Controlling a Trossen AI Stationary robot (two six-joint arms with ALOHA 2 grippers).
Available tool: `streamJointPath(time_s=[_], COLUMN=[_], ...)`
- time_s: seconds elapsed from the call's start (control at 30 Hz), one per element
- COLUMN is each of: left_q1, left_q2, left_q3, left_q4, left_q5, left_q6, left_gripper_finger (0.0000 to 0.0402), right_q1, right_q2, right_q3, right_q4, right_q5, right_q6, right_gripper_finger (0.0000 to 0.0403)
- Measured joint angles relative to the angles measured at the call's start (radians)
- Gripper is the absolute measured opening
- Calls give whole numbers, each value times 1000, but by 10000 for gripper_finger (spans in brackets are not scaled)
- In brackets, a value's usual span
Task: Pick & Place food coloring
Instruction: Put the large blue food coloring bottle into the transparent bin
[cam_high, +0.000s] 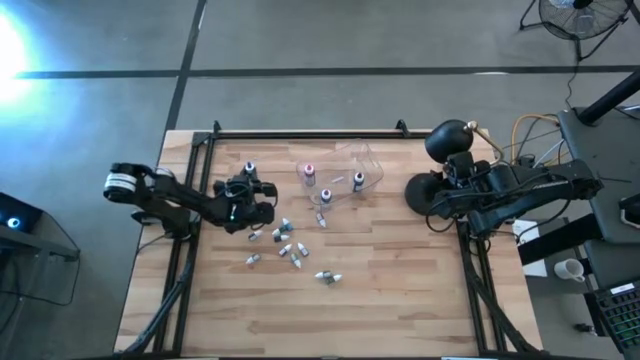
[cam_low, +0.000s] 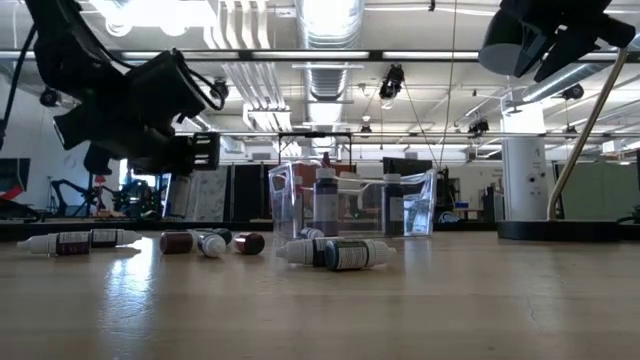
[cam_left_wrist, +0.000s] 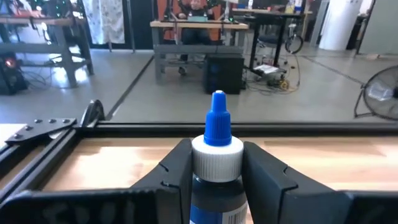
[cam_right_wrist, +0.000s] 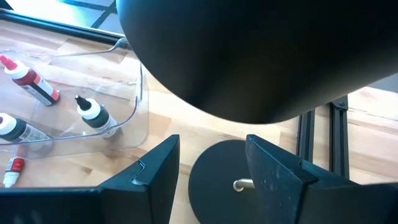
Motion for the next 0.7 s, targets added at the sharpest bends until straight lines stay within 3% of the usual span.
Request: streamJointPath(time_s=[0.7], left_q1=[25], left_q2=[183], left_q3=[33], left_q4=[43], left_q5=[-14], left_q6=[-38], left_gripper_finger=[94], right_q1=[0], right_q2=[0], right_q3=[-2], right_q4=[8], right_q5=[-41], right_q6=[0], right_gripper_finger=[176])
